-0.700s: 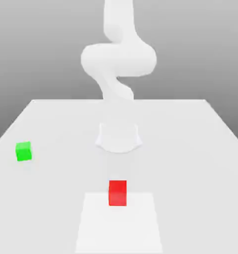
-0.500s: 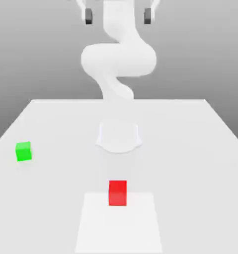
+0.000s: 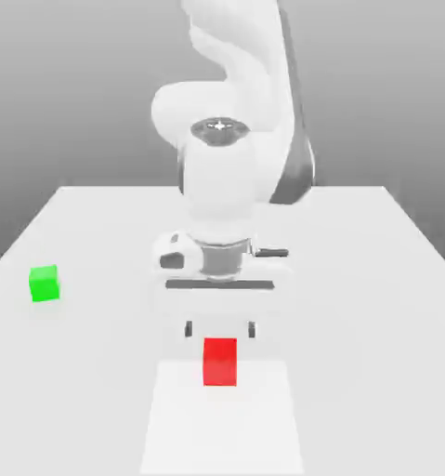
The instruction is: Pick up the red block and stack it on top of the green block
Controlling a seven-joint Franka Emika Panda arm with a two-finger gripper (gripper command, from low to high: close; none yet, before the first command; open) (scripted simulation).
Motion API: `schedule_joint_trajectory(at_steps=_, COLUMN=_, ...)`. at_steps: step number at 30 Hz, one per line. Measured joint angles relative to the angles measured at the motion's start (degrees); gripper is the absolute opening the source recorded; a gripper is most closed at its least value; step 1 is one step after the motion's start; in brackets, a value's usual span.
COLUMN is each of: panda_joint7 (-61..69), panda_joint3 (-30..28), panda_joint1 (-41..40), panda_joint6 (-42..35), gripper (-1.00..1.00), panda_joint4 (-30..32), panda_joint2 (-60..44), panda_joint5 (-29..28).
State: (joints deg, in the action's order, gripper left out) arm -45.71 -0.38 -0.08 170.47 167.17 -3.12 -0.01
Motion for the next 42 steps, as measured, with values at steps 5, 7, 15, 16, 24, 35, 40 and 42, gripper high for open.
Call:
schedule_joint_trajectory(at_steps=5, panda_joint7=0.1, panda_joint3=0.1, panda_joint1=-0.1, panda_joint6=5.3, gripper=-1.0, panda_joint4=-0.7, panda_joint2=-6.2, panda_joint5=0.1)
schedule_joint_trajectory(at_steps=7, panda_joint7=0.0, panda_joint3=0.2, panda_joint1=-0.2, panda_joint6=5.3, gripper=-1.0, panda_joint4=-0.7, panda_joint2=-6.2, panda_joint5=0.0)
schedule_joint_trajectory(at_steps=15, panda_joint7=-0.1, panda_joint3=0.6, panda_joint1=-0.6, panda_joint6=-2.0, gripper=-1.0, panda_joint4=0.5, panda_joint2=2.3, panda_joint5=-0.1)
schedule_joint_trajectory(at_steps=16, panda_joint7=-0.1, panda_joint3=0.5, panda_joint1=-0.5, panda_joint6=-3.8, gripper=-1.0, panda_joint4=0.8, panda_joint2=4.4, panda_joint5=0.0)
schedule_joint_trajectory(at_steps=24, panda_joint7=-4.3, panda_joint3=-4.4, panda_joint1=-7.9, panda_joint6=-9.9, gripper=-1.0, panda_joint4=0.7, panda_joint2=10.4, panda_joint5=-1.8)
schedule_joint_trajectory(at_steps=35, panda_joint7=-13.1, panda_joint3=-14.3, panda_joint1=-23.3, panda_joint6=-12.9, gripper=-1.0, panda_joint4=-1.1, panda_joint2=11.8, panda_joint5=-5.8)
schedule_joint_trajectory(at_steps=40, panda_joint7=-17.3, panda_joint3=-18.8, panda_joint1=-30.2, panda_joint6=-14.3, gripper=-1.0, panda_joint4=-1.9, panda_joint2=12.6, panda_joint5=-7.6)
schedule_joint_trajectory(at_steps=42, panda_joint7=-18.9, panda_joint3=-20.5, panda_joint1=-33.2, panda_joint6=-14.9, gripper=-1.0, panda_joint4=-2.3, panda_joint2=12.9, panda_joint5=-8.3)
